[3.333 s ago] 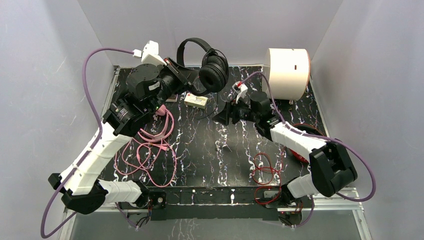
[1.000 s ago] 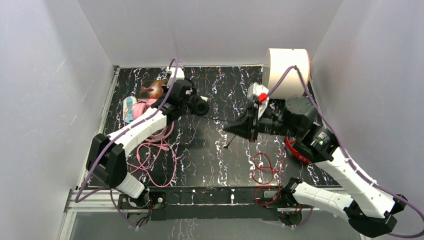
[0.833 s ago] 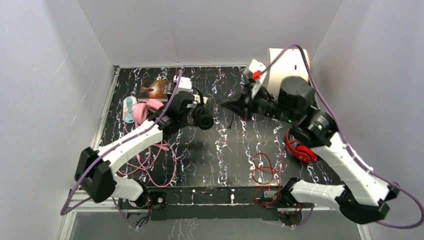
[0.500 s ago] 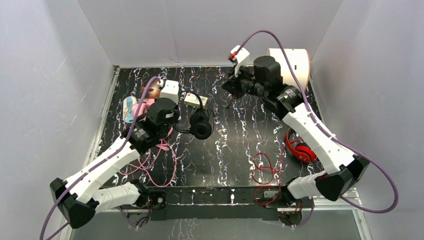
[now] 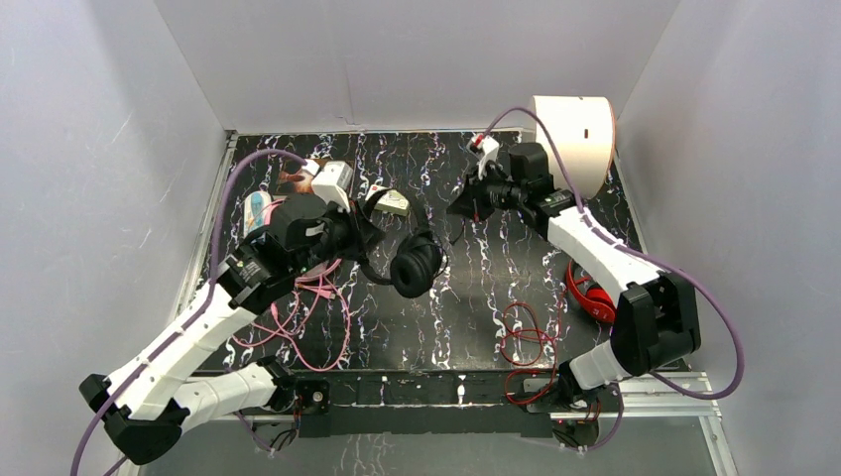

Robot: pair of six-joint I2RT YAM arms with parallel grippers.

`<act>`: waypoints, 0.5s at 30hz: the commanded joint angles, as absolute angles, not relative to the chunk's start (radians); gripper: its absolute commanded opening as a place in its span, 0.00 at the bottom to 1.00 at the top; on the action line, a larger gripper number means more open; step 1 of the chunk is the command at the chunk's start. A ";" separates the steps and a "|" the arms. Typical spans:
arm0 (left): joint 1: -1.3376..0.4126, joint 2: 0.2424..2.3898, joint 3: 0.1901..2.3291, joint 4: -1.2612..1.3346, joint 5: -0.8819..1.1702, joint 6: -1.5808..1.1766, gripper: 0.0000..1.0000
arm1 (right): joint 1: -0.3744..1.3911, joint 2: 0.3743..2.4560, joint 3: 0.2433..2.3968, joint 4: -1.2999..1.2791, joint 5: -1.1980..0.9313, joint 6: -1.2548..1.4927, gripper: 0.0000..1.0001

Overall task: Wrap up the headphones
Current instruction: Wrap the headphones cable around the headphones.

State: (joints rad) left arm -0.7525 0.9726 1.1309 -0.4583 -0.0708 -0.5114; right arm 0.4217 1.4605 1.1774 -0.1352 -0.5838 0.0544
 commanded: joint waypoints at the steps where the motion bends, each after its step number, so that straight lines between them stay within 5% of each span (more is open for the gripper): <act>1: -0.753 0.964 1.295 -0.450 -0.032 -0.717 0.00 | 0.423 1.445 1.070 0.031 -0.672 0.185 0.00; 15: -0.753 1.141 1.463 -0.494 -0.804 -0.821 0.00 | 0.880 1.305 0.897 0.016 -0.454 0.346 0.00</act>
State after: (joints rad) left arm -0.7521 1.0714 1.3766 -0.5350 -0.4999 -0.8085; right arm 0.7788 1.4189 0.8864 0.0475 -0.5747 0.3161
